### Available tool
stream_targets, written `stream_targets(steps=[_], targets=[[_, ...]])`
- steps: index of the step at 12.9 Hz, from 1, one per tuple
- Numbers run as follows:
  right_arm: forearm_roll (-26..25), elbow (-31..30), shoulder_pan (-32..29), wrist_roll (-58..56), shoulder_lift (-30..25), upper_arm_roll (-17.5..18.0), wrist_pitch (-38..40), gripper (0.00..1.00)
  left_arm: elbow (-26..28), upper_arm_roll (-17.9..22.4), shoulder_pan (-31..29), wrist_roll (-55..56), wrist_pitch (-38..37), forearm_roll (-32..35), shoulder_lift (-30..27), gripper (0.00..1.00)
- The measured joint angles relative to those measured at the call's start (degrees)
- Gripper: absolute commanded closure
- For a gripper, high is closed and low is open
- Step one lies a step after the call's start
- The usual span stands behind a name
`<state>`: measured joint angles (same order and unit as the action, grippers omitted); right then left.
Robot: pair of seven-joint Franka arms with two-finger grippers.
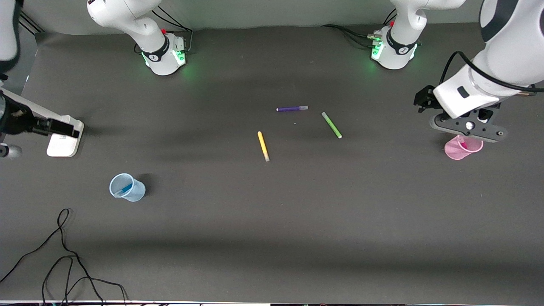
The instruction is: Place pink and blue markers in matching cups
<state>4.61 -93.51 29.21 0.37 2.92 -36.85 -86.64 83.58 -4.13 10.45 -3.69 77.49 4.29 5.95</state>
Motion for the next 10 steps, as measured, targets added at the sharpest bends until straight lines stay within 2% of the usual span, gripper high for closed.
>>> stream_targets(steps=[1,2,3,6,8,10], targets=[[-0.4,0.3,-0.4,0.0,-0.5,0.4,1.5,0.0,0.0,0.5,-0.2,-0.6,-1.0,0.2,0.2,0.0],[-0.7,0.6,-2.4,0.0,-0.8,2.3,2.4,0.0,0.0,1.0,-0.7,-1.2,-1.4,0.2,0.4,0.0],[-1.0,0.8,-6.4,0.0,-0.9,6.4,2.6,0.0,0.0,1.3,-1.3,-1.4,-1.5,0.2,0.6,0.0],[-3.9,0.8,-21.3,0.0,-1.1,22.4,2.5,0.0,0.9,1.5,-2.1,-1.4,-0.8,0.2,0.8,0.0],[-4.2,0.8,-28.0,0.0,-1.2,28.5,2.1,0.0,5.2,1.6,-3.5,-1.5,5.2,0.3,-1.1,0.0],[-4.2,0.8,-32.0,0.0,-1.2,31.8,1.3,0.0,12.5,1.7,-4.3,-1.7,11.4,0.3,-5.2,0.0]])
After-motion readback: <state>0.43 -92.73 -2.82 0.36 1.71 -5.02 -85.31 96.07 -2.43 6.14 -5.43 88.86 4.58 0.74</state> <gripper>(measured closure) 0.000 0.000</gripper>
